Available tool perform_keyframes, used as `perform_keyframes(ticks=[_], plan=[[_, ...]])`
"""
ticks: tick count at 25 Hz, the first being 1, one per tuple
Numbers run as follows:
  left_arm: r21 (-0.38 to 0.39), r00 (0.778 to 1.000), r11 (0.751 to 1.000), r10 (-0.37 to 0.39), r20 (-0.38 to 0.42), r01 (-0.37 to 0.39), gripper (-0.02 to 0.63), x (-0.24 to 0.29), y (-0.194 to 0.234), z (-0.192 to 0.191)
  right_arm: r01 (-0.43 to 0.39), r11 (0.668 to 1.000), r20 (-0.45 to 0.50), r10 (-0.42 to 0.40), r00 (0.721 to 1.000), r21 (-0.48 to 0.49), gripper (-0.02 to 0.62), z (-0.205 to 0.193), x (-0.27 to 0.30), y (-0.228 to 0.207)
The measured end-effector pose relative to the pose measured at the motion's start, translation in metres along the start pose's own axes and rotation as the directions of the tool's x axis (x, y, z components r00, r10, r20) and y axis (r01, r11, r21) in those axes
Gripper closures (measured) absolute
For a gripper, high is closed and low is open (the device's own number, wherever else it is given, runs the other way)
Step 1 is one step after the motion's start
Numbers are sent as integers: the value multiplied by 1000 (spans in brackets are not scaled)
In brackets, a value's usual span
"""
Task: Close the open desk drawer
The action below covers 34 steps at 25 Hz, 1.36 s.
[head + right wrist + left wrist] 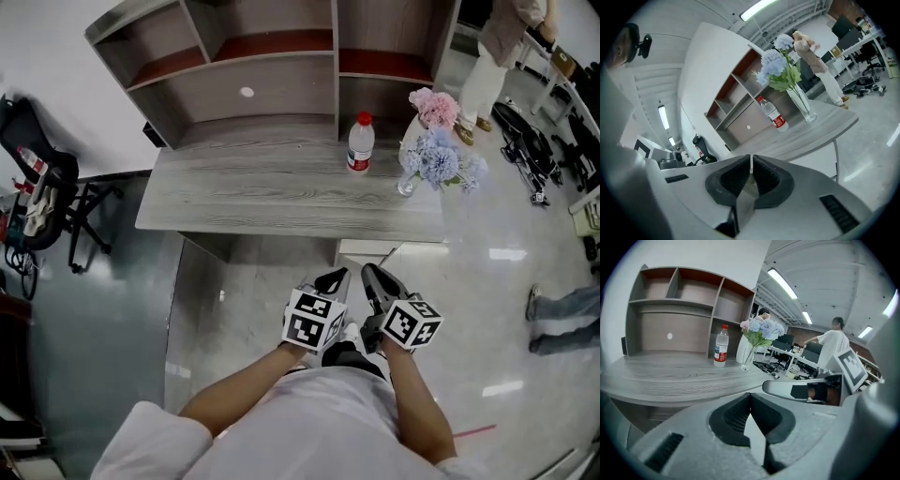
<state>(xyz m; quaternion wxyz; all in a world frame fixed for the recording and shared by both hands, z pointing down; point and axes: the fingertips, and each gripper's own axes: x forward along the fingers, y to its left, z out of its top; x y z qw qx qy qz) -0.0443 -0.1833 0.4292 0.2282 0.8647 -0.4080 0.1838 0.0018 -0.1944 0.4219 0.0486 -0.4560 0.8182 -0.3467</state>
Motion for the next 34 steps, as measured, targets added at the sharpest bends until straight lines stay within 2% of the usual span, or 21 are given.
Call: perform_keyframes(ticks=[7, 12, 34], plan=[[13, 998, 1000, -18, 64, 17, 600, -30, -10, 4, 45, 990, 14, -44, 999, -132, 594, -8, -23, 42], [25, 997, 999, -39, 74, 37, 601, -43, -19, -1, 103, 975, 22, -101, 995, -199, 594, -14, -33, 55], [51, 993, 998, -45, 105, 40, 601, -65, -21, -2, 146, 956, 43, -140, 989, -256, 594, -23, -42, 74]])
